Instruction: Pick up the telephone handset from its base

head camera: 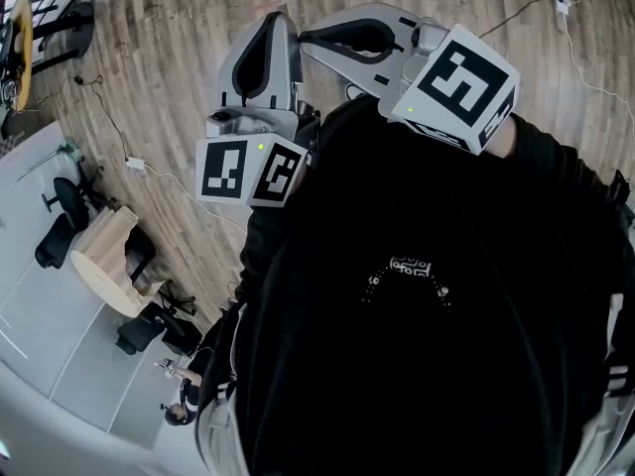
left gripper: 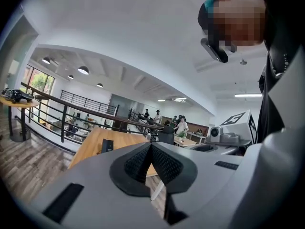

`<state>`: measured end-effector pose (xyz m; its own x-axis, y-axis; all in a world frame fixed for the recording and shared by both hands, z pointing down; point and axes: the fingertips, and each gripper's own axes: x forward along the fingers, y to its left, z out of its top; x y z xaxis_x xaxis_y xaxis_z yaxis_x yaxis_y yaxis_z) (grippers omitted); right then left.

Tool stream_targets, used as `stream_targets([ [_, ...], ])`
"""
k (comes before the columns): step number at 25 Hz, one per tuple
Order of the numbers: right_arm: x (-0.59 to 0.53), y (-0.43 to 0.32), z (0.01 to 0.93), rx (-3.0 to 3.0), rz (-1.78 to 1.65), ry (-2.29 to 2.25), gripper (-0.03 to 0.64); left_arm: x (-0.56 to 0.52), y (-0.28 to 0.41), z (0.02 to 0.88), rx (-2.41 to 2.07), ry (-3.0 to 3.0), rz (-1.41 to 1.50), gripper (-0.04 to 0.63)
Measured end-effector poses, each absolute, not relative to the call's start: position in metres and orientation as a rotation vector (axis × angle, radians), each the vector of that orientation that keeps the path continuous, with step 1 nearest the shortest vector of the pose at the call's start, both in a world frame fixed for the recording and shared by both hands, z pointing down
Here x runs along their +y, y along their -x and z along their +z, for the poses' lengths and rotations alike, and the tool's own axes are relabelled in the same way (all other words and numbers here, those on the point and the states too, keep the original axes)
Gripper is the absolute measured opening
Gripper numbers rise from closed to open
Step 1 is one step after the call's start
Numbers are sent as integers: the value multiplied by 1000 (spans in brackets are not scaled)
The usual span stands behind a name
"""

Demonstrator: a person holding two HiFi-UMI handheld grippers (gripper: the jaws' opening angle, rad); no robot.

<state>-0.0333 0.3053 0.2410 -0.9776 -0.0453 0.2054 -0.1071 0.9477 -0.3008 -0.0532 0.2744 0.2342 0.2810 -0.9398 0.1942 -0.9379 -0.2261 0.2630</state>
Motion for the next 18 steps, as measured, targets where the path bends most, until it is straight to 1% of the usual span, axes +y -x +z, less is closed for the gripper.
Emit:
stream_targets([
  [13,274,18,232,-2948,465,-67,15,243,38,223,-1764,-2240,22,6],
  [18,266,-2,233,-2962,466,-42,15,236,18,224,-1784,-2240,38,6],
])
